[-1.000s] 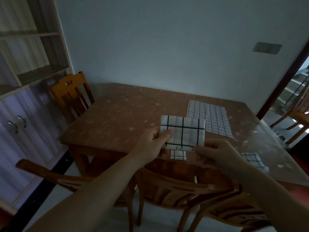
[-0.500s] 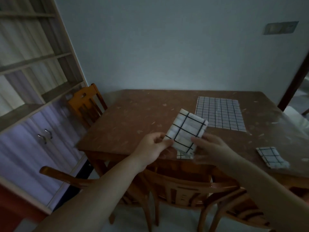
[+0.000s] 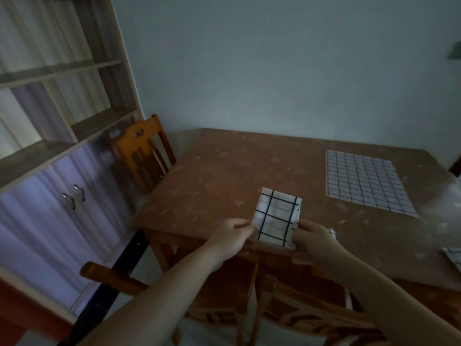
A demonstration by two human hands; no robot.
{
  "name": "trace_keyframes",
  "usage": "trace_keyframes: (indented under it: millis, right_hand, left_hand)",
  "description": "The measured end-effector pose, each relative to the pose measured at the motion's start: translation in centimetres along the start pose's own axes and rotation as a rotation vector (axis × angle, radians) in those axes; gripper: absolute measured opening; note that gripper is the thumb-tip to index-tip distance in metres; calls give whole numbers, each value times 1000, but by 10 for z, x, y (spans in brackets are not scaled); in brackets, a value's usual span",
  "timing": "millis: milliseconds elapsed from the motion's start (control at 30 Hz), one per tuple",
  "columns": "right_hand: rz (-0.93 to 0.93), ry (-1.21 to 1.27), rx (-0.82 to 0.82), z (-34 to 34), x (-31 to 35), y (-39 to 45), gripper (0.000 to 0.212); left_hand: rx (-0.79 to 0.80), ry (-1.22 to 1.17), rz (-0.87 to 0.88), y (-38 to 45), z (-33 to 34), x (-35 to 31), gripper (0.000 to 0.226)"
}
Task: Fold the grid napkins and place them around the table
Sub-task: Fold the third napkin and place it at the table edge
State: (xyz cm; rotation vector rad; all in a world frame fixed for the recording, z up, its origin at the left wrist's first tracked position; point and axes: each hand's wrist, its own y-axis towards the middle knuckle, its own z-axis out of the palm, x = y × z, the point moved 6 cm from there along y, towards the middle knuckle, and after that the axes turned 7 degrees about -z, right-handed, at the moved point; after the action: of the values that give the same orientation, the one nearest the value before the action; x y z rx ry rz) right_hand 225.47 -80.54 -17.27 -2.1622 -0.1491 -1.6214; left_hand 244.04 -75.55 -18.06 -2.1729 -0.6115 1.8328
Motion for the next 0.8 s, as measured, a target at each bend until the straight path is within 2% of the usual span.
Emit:
trace_keyframes:
  millis: [133, 333, 500, 667, 800]
  right_hand:
    - [51, -48, -12, 63, -1, 39, 20]
    - [127, -131, -3, 118, -22, 97, 32]
    - [138, -223, 5, 144, -58, 154, 39]
    - [147, -289, 44, 172, -91, 203, 36]
    - [191, -294, 4, 184, -105, 232, 36]
  left_hand:
    - [-2, 0, -67, 33, -59, 29, 36]
    - [-4, -7, -167, 81, -104, 69, 31]
    - [-97, 53, -201, 125, -123, 107, 41]
    - [-178, 112, -255, 163, -136, 142, 31]
    - [-206, 163, -225, 195, -148, 154, 28]
